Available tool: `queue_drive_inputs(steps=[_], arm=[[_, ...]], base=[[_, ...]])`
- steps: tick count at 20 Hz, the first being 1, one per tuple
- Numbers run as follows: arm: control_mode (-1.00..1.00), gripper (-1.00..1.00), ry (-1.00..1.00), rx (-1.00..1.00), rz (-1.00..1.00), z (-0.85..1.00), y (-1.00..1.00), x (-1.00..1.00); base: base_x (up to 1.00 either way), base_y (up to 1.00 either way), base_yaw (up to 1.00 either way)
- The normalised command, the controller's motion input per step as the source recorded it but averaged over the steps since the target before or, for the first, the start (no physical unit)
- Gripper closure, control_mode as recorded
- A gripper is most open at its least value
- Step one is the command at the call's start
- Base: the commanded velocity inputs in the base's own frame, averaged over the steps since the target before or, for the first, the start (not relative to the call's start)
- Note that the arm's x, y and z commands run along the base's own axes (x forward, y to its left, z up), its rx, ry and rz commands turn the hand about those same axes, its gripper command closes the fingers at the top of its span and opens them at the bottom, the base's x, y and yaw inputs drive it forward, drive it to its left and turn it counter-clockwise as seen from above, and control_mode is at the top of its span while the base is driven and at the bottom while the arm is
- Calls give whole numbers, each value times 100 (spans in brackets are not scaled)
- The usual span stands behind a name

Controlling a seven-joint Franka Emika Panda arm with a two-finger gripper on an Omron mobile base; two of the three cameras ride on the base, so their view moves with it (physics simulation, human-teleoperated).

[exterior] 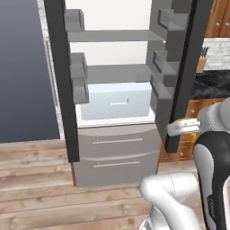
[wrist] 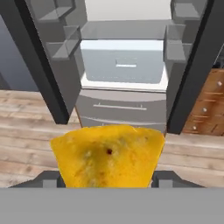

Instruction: Take the cheese, fish, and bell pepper from the fridge and place them on the plate on the dining counter to create an appetizer plate.

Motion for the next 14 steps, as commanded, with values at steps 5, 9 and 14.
queue_drive_inputs(steps=[5, 9, 14], arm=[[100, 100, 0, 0, 0, 0, 0, 0], [100, 100, 0, 0, 0, 0, 0, 0], [100, 100, 0, 0, 0, 0, 0, 0]], base=[[-32, -100, 0], [-39, -100, -12], [-43, -100, -19]])
